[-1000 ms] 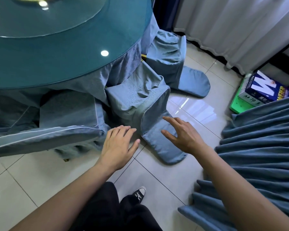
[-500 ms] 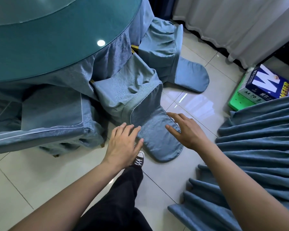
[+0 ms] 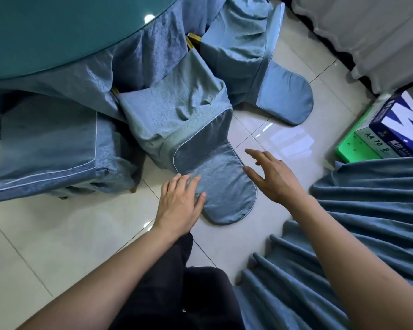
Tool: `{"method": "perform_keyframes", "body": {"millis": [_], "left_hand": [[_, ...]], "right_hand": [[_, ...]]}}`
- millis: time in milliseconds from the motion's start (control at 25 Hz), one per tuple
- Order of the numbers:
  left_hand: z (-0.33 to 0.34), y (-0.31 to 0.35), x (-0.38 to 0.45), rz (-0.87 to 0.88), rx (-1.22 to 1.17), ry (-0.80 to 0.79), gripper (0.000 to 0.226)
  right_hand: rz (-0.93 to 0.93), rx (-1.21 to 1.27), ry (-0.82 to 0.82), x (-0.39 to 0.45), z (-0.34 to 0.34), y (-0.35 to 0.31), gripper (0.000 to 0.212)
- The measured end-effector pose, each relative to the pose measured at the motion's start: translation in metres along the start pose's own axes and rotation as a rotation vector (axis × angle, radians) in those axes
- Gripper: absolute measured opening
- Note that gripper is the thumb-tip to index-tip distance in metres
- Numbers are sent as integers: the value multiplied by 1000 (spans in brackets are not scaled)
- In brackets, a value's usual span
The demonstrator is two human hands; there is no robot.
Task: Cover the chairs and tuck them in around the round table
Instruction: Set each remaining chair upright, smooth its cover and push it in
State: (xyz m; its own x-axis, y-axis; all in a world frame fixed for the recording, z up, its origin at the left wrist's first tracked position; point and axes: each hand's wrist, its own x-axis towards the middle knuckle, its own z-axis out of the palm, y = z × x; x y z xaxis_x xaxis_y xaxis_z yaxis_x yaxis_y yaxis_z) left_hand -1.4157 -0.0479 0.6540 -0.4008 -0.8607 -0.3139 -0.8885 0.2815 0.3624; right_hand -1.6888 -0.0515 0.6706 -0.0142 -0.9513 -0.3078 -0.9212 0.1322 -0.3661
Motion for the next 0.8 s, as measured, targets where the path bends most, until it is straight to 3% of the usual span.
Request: {"method": "perform_keyframes", "body": {"millis": [440, 800], "left_hand": [[67, 58, -3, -198, -110, 65, 49], [184, 63, 7, -333, -180, 52, 53]], "right_hand": [[-82, 37, -43, 16, 21, 90, 44], [-63, 52, -52, 28, 116, 180, 45]]}}
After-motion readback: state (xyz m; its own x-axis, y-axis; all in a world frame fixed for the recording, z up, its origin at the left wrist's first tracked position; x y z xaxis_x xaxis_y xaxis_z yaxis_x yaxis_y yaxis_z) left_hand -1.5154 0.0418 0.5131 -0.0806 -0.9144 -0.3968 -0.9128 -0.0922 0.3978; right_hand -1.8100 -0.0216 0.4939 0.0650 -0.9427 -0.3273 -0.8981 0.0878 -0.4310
